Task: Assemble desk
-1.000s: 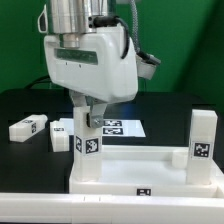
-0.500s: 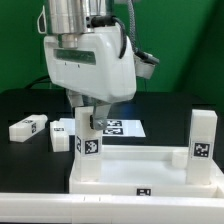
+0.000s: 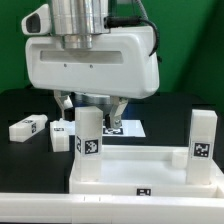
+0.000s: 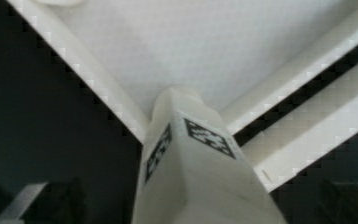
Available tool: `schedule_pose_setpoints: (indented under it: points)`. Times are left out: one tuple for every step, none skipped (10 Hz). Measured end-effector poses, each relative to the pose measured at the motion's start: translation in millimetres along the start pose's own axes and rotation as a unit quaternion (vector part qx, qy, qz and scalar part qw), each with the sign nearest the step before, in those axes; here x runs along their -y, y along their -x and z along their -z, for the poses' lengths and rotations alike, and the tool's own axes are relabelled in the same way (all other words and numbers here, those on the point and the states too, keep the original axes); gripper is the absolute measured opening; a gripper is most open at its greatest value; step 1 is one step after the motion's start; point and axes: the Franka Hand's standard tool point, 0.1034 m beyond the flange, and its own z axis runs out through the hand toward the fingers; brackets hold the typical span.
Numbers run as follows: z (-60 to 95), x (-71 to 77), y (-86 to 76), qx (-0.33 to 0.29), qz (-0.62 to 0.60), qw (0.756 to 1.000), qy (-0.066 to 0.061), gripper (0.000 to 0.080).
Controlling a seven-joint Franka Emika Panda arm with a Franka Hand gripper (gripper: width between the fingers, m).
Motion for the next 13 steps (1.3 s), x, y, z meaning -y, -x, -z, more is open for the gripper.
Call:
schedule_pose_setpoints:
  points:
    - [0.3, 0.6, -0.1, 0.000, 0.047, 0.999, 0.000, 0.0649]
    - [0.1, 1.8, 0.4, 0.000, 0.085, 0.996, 0.000, 0.0649]
    - [-0.5, 3.4, 1.4, 0.000, 0.132, 0.991, -0.001, 0.0649]
    - [-1.4, 6.6, 3.4, 0.001, 0.172, 0.985, -0.001, 0.0649]
    - [-1.8, 9.0, 4.7, 0.001, 0.220, 0.975, 0.003, 0.0649]
    - [-1.7, 8.4, 4.6, 0.002, 0.269, 0.963, 0.006, 0.0649]
    - [-1.6, 7.7, 4.1, 0.002, 0.307, 0.952, 0.008, 0.0649]
    - [-1.6, 7.7, 4.1, 0.002, 0.322, 0.947, 0.009, 0.0649]
    - [-1.8, 5.6, 3.6, 0.003, 0.364, 0.931, 0.011, 0.0649]
    - [-1.6, 2.9, 2.5, 0.004, 0.389, 0.921, 0.013, 0.0649]
    - [-1.4, 0.5, 1.4, 0.004, 0.402, 0.916, 0.014, 0.0649]
    - [-1.4, 0.5, 1.4, 0.004, 0.410, 0.912, 0.014, 0.0649]
    - [-1.4, 0.4, 1.3, 0.004, 0.409, 0.913, 0.014, 0.0560]
